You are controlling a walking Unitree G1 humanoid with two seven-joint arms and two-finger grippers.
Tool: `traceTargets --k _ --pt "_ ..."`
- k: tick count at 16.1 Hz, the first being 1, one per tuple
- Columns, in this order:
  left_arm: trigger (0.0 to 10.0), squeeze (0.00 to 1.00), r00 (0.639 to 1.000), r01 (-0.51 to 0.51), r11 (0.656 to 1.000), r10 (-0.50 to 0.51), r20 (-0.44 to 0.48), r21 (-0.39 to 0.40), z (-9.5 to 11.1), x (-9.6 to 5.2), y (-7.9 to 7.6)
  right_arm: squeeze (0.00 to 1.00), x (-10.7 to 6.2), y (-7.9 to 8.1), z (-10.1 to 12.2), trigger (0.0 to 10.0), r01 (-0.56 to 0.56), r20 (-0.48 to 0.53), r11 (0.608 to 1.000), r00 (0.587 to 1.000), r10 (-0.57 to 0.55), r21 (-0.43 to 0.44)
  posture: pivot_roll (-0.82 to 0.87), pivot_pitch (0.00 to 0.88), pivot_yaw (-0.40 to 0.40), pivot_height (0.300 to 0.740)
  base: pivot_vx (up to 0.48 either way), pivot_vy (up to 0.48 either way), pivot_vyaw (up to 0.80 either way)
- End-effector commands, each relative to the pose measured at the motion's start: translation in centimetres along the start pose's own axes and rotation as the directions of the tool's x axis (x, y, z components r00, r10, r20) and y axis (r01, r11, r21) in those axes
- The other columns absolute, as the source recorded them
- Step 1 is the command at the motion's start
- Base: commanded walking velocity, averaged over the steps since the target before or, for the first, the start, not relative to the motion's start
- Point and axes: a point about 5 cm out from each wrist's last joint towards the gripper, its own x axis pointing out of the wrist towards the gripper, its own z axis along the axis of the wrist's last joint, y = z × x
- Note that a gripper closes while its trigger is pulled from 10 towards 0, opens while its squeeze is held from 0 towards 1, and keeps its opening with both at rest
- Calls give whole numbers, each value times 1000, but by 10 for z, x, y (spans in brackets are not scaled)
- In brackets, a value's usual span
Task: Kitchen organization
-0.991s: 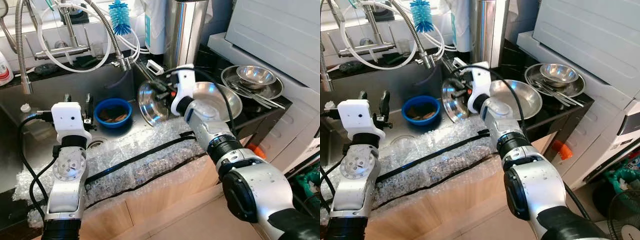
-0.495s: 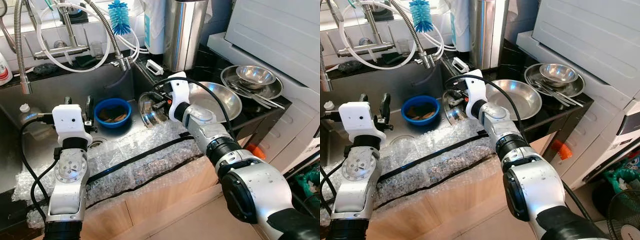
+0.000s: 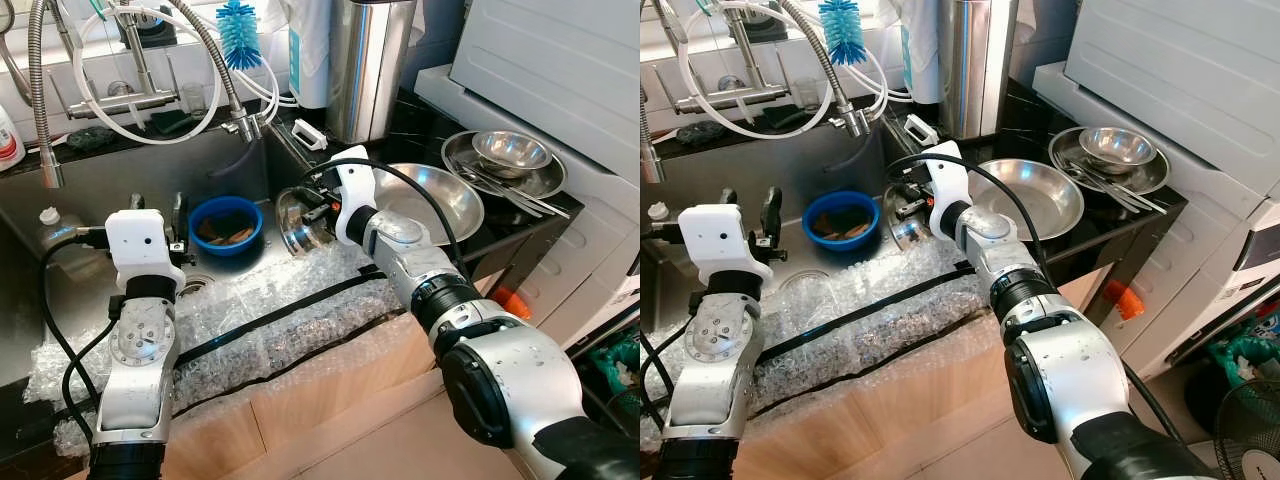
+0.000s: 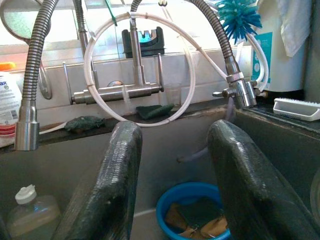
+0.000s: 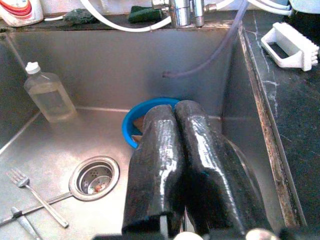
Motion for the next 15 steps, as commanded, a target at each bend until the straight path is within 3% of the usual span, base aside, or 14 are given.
traceTargets --k 1,2,5,6,11,13,15 --pt "10000 0 1000 5 1000 -5 -13 -1 -1 -1 -1 0 1 0 4 10000 1 20 1000 1000 -1 -2 -17 0 -39 740 0 0 0" --pt "10000 0 1000 8 1000 -8 -16 -1 -2 -1 -2 1000 1 2 2 10000 -12 12 1000 1000 12 4 -17 0 -39 740 0 0 0" --pt "10000 0 1000 10 1000 -10 -16 -2 -2 -1 -2 1000 1 1 2 10000 7 11 1000 1000 -7 -11 -19 0 -37 740 0 0 0" --pt "10000 0 1000 10 1000 -10 -15 -3 -2 -1 -2 0 1 1 3 10000 11 14 1000 1000 -10 -16 -19 0 -37 740 0 0 0" --pt "10000 0 1000 9 1000 -9 -12 -4 -1 0 -2 0 0 -4 13 10000 52 51 998 997 -50 -35 -18 0 -38 740 0 0 0" --pt "10000 0 1000 9 1000 -9 -9 -4 -1 0 -2 0 -1 -8 33 10000 104 170 993 981 -94 -51 -18 0 -34 740 0 0 0" --pt "10000 0 1000 8 1000 -8 -3 -5 1 0 -1 0 -10 -15 59 10000 198 341 977 926 -162 -74 -21 0 -28 740 0 0 0"
